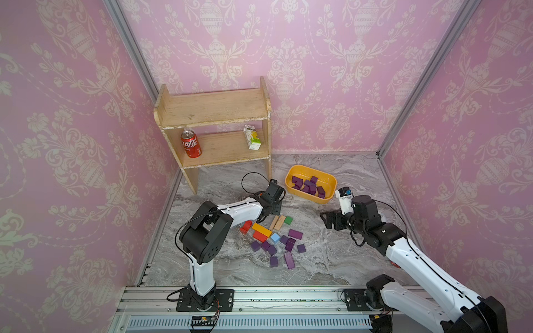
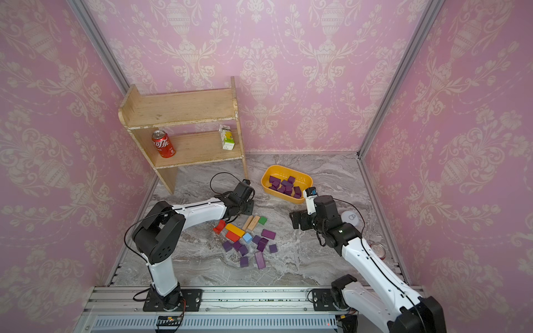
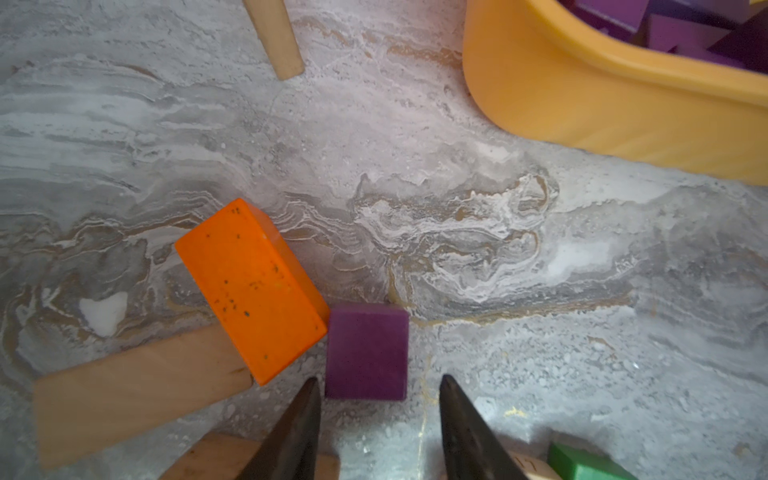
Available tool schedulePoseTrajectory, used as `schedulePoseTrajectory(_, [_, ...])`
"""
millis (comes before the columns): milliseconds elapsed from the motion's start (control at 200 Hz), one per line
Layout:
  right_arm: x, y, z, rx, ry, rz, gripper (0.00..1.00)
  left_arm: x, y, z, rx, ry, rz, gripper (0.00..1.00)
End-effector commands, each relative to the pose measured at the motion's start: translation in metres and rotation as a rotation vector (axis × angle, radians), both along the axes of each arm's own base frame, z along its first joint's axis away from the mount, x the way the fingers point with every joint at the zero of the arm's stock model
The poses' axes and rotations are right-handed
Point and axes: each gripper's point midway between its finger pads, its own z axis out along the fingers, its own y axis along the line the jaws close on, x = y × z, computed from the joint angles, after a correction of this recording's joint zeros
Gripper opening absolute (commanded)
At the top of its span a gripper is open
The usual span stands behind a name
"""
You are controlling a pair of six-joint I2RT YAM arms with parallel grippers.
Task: Pick purple bricks into the storage bin
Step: Pick up the building block from the center of the board.
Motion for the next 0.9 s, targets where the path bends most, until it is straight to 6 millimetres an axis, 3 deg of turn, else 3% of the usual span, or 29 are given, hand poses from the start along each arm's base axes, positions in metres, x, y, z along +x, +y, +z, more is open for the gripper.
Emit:
schedulePoseTrajectory(0, [0.001, 0.000, -0.001, 0.011, 0.008, -0.016, 0.95, 0.007, 0.003, -0.005, 0.026, 0.012, 0.012, 0.47])
schedulePoseTrajectory(150, [0.002, -0.002, -0.002, 0.005, 0.010, -0.024, 0.95, 0.011, 0.002, -0.010, 0.045, 0.020, 0.004, 0.45])
schedulePoseTrajectory(345, [0.002, -0.002, -0.005, -0.002, 0.020, -0.028, 0.95, 0.015, -0.001, -0.009, 0.050, 0.024, -0.017, 0.34])
schedulePoseTrajectory(650, [0.004, -0.003, -0.006, -0.008, 0.025, -0.035, 0.95, 0.017, -0.002, -0.015, 0.072, 0.031, -0.040, 0.31])
schedulePoseTrajectory(896, [0.004, -0.004, -0.007, -0.010, 0.027, -0.040, 0.94, 0.017, -0.007, 0.003, 0.033, 0.015, -0.046, 0.27])
